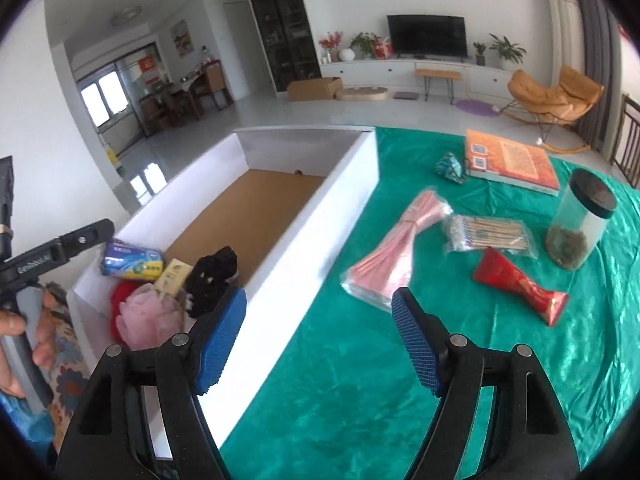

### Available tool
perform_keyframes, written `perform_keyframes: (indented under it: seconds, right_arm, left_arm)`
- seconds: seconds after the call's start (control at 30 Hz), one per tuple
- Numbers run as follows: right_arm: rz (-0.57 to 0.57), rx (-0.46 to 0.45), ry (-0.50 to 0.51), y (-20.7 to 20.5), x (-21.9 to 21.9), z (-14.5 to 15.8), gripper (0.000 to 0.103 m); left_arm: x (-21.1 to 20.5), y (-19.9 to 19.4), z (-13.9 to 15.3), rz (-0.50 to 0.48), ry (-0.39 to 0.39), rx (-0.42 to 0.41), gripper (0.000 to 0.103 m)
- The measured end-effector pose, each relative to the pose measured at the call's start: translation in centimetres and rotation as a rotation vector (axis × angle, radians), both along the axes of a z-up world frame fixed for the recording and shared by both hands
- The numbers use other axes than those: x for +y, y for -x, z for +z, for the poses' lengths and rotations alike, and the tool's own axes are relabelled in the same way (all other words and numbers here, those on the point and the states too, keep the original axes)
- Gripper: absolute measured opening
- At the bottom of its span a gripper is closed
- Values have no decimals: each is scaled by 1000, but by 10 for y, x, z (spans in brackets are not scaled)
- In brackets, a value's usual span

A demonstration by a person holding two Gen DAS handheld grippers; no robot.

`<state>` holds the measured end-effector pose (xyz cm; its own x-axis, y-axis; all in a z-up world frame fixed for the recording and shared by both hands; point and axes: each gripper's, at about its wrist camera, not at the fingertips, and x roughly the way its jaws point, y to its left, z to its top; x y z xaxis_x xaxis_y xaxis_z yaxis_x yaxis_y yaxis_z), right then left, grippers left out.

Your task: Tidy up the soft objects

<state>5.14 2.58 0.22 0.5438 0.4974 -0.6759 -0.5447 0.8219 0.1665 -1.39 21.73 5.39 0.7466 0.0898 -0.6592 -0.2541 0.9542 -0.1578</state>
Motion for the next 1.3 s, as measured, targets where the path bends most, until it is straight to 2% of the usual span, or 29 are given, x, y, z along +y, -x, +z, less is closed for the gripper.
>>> perform_keyframes:
  seconds: [0.07, 0.17, 0.23, 0.3, 0.4, 0.47, 0.57, 0.7, 0.8, 0.93, 1.03, 1.13, 1.3]
  right_arm:
    - [-108, -14, 60, -9, -37, -16, 78]
    - [-243, -5, 123, -21, -86, -46, 78]
    - [-325, 10, 150, -28, -115, -62, 78]
    - [-391, 18, 174, -27, -138, -79, 78]
    - [-468, 31, 182, -22, -164, -98, 78]
    - [-509, 85, 115, -28, -180, -98, 78]
    - [-567, 93, 98, -33, -192, -99, 78]
    - [-580, 107, 98, -33, -193, -101, 79]
    - [-571, 98, 121, -33, -188, -105, 83]
    - [-561, 91, 169, -34, -180, -109, 86]
    - [-559, 90, 183, -35, -179, -110, 86]
    - [-558, 91, 188, -35, -178, -110, 87]
    - [-554, 91, 192, -35, -177, -109, 88]
  left_arm:
    - [-45, -9, 1, -126, 13, -8, 94]
    - [-113, -26, -6, -303, 16, 25, 98]
    - [-152, -35, -21, -386, -6, 65, 98]
    - [-185, -50, -37, -428, -54, 98, 98]
    - [-205, -68, -65, -424, -83, 143, 98]
    - [-205, -80, -84, -400, -89, 163, 98]
    - [-201, -93, -108, -368, -85, 188, 98]
    - [-200, -100, -133, -357, -67, 223, 98]
    - [-206, -103, -148, -373, -102, 243, 98]
    - [-207, -102, -156, -372, -138, 248, 98]
    - [-204, -102, -156, -376, -136, 242, 98]
    - [-201, -100, -158, -372, -134, 234, 103]
    - [-200, -100, -158, -372, -135, 229, 103]
